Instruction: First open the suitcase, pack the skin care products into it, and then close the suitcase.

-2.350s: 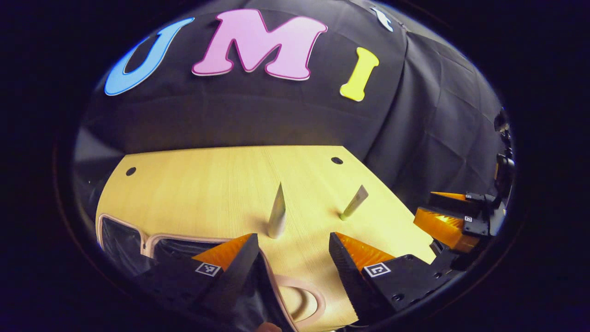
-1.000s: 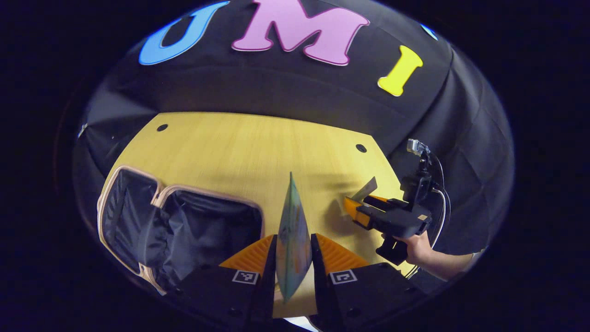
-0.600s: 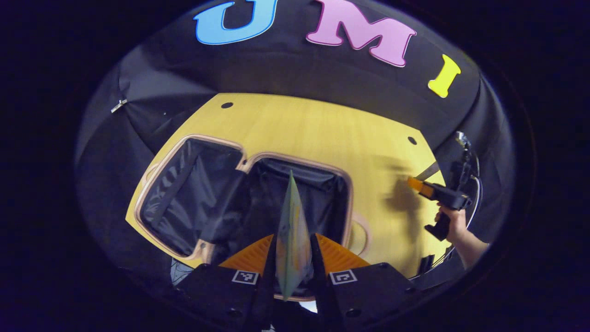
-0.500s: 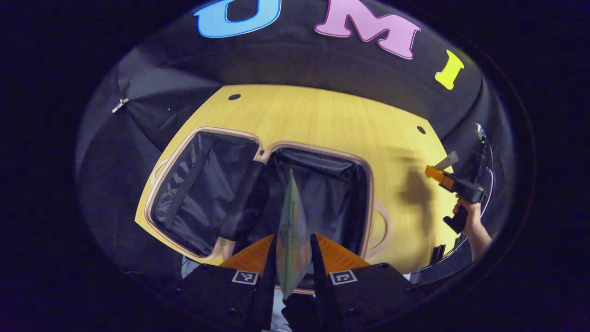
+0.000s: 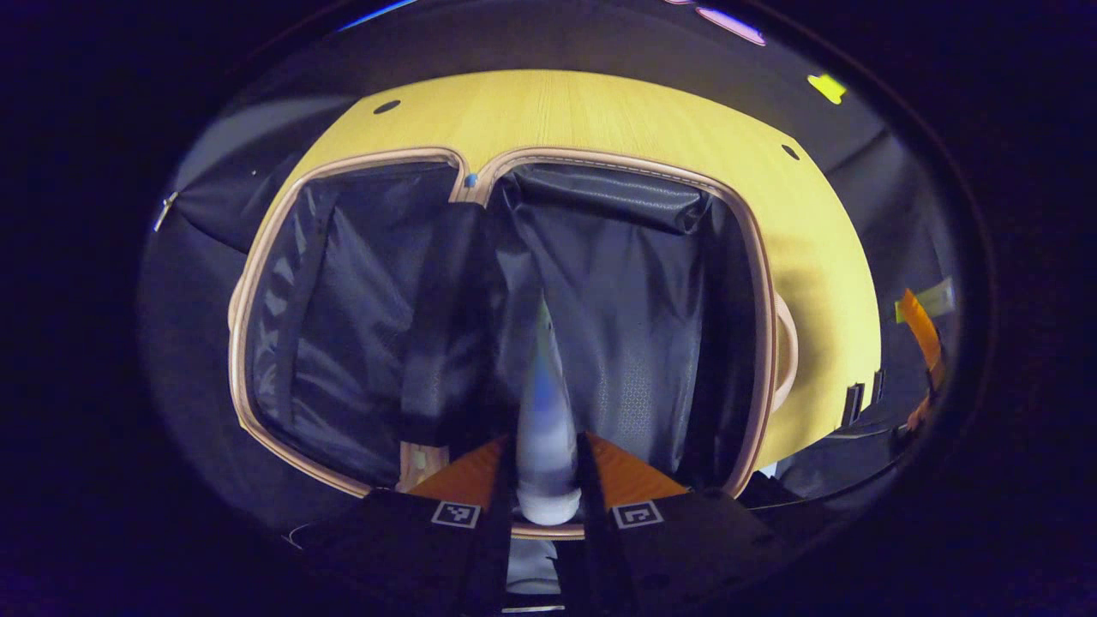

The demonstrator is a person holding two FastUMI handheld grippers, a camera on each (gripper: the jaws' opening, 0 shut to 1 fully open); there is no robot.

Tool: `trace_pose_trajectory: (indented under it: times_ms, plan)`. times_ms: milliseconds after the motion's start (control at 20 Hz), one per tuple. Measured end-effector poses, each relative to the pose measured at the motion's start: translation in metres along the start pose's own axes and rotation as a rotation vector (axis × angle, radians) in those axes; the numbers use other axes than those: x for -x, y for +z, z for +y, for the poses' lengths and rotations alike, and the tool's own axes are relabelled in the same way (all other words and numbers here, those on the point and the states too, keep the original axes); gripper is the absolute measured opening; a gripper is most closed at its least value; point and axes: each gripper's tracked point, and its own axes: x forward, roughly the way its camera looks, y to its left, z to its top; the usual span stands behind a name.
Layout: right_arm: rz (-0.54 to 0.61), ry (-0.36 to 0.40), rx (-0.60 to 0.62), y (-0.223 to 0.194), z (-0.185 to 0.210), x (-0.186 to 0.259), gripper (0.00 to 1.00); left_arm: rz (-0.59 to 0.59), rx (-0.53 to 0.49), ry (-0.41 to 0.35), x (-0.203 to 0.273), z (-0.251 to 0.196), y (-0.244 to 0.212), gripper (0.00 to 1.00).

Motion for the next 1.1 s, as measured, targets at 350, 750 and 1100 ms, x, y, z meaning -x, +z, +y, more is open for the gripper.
trace_pose_trajectory:
  times_ms: [350, 750, 1100]
  plan:
    - [0.052, 0.057, -0.004, -0.023, 0.086, 0.024, 0.22, -0.067, -0.026, -0.067, -0.005, 0.000, 0.007, 0.90]
    - [0.308, 0.223, -0.015, -0.072, 0.216, -0.034, 0.22, -0.420, 0.017, -0.140, 0.091, 0.089, 0.033, 0.89]
    - [0.652, 0.074, -0.135, -0.166, 0.238, -0.094, 0.31, -0.428, 0.308, 0.054, 0.119, 0.269, -0.025, 0.91]
